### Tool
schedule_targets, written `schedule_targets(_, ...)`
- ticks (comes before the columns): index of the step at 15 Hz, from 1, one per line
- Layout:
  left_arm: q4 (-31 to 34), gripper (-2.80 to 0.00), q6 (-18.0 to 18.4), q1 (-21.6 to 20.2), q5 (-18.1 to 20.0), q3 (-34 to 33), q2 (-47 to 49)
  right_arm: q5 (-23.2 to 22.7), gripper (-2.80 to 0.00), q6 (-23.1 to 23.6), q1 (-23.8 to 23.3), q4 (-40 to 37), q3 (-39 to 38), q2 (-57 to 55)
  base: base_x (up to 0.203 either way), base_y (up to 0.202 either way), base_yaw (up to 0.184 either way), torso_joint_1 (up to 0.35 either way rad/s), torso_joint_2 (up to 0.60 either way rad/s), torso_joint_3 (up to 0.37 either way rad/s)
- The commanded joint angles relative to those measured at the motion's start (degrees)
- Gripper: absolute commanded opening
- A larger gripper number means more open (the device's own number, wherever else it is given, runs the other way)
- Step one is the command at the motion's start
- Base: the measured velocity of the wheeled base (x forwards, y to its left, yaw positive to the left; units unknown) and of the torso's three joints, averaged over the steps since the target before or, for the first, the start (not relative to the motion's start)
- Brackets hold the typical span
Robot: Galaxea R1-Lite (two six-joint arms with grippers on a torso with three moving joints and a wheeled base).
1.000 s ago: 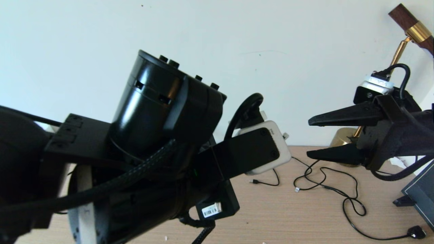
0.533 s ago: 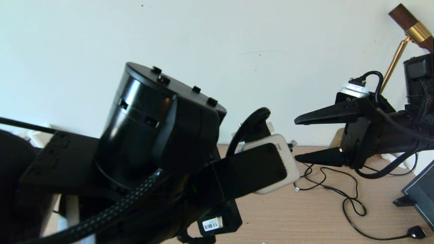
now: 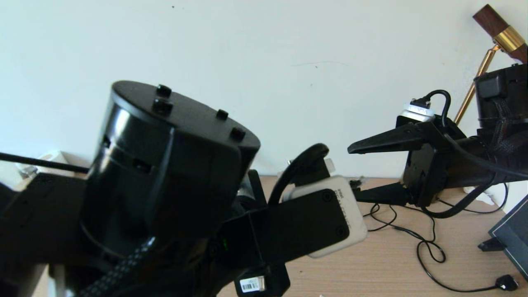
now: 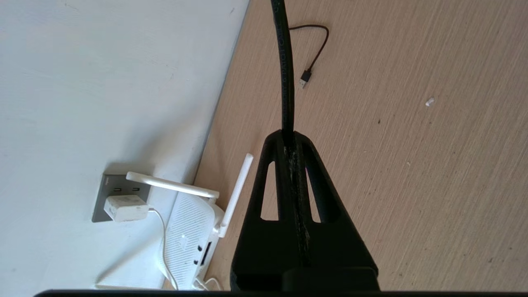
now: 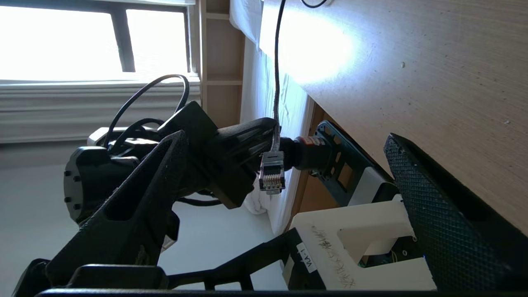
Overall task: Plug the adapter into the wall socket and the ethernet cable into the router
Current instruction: Align cable and router interface
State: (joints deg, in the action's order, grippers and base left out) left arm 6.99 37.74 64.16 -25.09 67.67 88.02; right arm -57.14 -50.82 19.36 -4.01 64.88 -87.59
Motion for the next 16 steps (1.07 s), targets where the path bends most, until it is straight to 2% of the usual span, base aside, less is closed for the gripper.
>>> schedule_targets(1, -0.57, -2.8, 0.4, 0.0, -0.14, -1.48, -1.42, -0.34, 0.0, -0.33, 0.58, -0.03, 0.07, 0.05, 0.0, 0.0, 0.0, 0.0, 0.0, 0.0)
schedule_targets(4, -0.61, -2.8, 0.4, -0.09, -0.22, -1.48, -1.51, -0.26, 0.0, -0.51, 1.47, -0.03, -0.02, 0.31, 0.0, 0.0, 0.0, 0.0, 0.0, 0.0)
schedule_targets(5, -0.66, -2.8, 0.4, -0.09, -0.22, -1.44, -1.44, -0.27, -2.8, -0.58, 1.65, -0.03, -0.02, 0.31, 0.0, 0.0, 0.0, 0.0, 0.0, 0.0)
schedule_targets(16, -1.72, -2.8, 0.41, -0.09, -0.22, -1.13, -0.13, -0.17, -2.8, -1.56, 3.41, -0.12, -0.46, 0.31, 0.0, 0.0, 0.0, 0.0, 0.0, 0.0)
